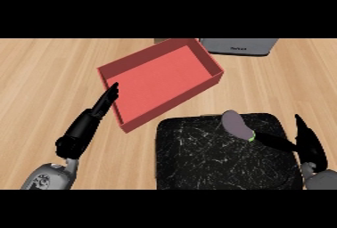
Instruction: Pick the eggplant from the tray and place it in the cardboard box
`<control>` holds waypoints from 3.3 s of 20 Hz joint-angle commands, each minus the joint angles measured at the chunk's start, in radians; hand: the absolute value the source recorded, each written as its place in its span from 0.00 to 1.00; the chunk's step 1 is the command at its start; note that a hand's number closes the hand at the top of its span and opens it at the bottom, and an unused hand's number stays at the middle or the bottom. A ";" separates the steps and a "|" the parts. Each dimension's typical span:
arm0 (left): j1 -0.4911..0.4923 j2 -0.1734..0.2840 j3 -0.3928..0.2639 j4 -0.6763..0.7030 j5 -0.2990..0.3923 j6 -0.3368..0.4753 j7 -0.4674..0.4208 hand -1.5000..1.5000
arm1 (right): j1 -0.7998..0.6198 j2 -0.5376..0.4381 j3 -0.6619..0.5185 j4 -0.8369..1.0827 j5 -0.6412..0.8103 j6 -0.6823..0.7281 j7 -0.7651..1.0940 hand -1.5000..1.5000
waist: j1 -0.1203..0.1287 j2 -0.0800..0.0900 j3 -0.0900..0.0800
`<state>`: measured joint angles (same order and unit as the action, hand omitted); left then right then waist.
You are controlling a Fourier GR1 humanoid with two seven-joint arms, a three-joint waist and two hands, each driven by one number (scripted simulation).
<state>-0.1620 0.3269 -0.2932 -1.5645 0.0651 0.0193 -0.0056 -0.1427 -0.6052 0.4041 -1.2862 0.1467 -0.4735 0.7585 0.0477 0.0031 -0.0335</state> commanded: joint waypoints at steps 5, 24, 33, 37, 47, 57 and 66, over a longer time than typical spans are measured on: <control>-0.038 -0.028 -0.025 0.014 0.006 -0.010 0.063 0.50 | -0.207 -0.038 0.063 -0.078 -0.082 0.290 0.525 0.00 | 0.001 -0.012 0.016; -0.082 -0.033 0.029 0.079 0.014 -0.013 0.063 0.50 | -0.495 0.060 0.153 0.145 -0.308 0.314 0.729 0.00 | -0.057 -0.015 0.025; -0.049 -0.045 0.013 0.024 0.009 -0.005 0.100 0.50 | -0.554 0.109 0.239 0.248 -0.352 0.251 0.729 0.00 | -0.053 -0.019 0.027; -0.035 -0.038 0.025 0.020 0.003 -0.002 0.082 0.50 | -0.580 0.098 0.279 0.243 -0.364 0.247 0.729 0.00 | -0.056 -0.020 0.027; -0.073 -0.083 0.007 0.069 -0.028 0.016 0.092 0.50 | -0.583 0.132 0.359 0.256 -0.451 0.220 0.729 0.00 | -0.073 -0.015 0.029; -0.060 -0.036 0.069 0.061 0.004 -0.020 0.074 0.50 | -0.535 0.130 0.427 0.229 -0.527 0.182 0.728 0.00 | -0.073 -0.016 0.029; -0.041 -0.060 0.039 0.031 -0.009 -0.018 0.081 0.50 | -0.508 0.139 0.505 0.232 -0.542 0.156 0.728 0.00 | -0.066 -0.015 0.029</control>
<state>-0.2051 0.2698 -0.2553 -1.5237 0.0488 0.0088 0.0722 -0.6933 -0.5099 0.8676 -1.0614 -0.3690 -0.2678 1.2273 -0.0155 -0.0276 -0.0191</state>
